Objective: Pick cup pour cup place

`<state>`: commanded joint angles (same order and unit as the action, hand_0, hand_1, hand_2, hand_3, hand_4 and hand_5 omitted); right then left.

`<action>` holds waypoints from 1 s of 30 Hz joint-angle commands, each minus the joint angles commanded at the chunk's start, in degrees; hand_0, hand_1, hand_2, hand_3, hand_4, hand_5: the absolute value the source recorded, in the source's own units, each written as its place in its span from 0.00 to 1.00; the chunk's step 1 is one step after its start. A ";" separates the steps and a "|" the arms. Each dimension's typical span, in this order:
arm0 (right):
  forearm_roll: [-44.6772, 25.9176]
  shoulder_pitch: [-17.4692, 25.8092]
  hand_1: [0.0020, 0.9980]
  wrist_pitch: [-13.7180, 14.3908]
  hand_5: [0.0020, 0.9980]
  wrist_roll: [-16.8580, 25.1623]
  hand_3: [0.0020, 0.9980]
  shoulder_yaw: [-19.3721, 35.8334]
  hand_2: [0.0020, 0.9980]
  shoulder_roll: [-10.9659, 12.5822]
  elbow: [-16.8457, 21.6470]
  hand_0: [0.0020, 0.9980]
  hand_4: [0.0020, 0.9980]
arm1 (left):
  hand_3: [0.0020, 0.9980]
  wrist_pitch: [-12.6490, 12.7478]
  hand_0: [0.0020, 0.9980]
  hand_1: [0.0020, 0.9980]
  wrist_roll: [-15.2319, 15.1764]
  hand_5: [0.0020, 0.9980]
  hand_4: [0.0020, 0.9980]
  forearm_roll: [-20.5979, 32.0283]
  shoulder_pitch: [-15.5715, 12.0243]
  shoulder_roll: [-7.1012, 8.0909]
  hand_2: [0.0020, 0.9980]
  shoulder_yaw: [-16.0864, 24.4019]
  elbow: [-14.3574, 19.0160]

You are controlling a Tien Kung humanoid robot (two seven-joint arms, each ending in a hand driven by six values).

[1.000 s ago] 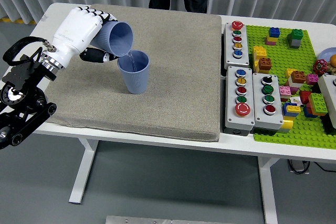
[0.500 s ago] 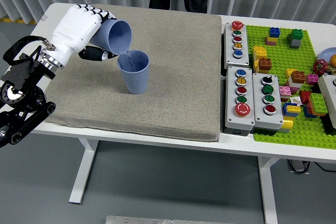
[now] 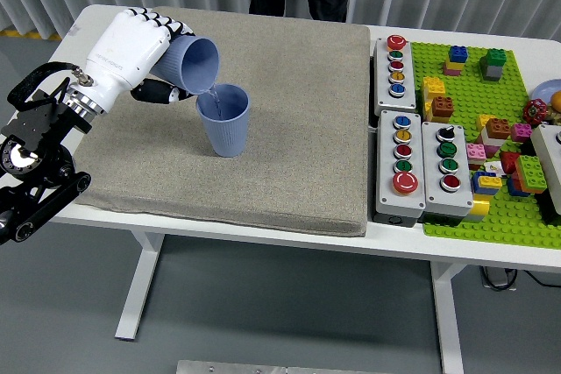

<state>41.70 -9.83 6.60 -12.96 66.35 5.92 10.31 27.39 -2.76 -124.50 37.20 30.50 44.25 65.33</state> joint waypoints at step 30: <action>-0.53 -0.44 0.69 0.07 0.28 0.10 0.70 -0.21 0.74 0.07 0.00 0.72 0.33 | 0.53 1.09 0.50 0.48 1.98 0.23 0.85 -2.65 1.90 2.03 0.51 -3.36 0.94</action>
<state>41.16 -10.26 6.66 -12.86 66.15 5.98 10.31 28.49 -0.78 -127.15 39.11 32.52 40.89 66.27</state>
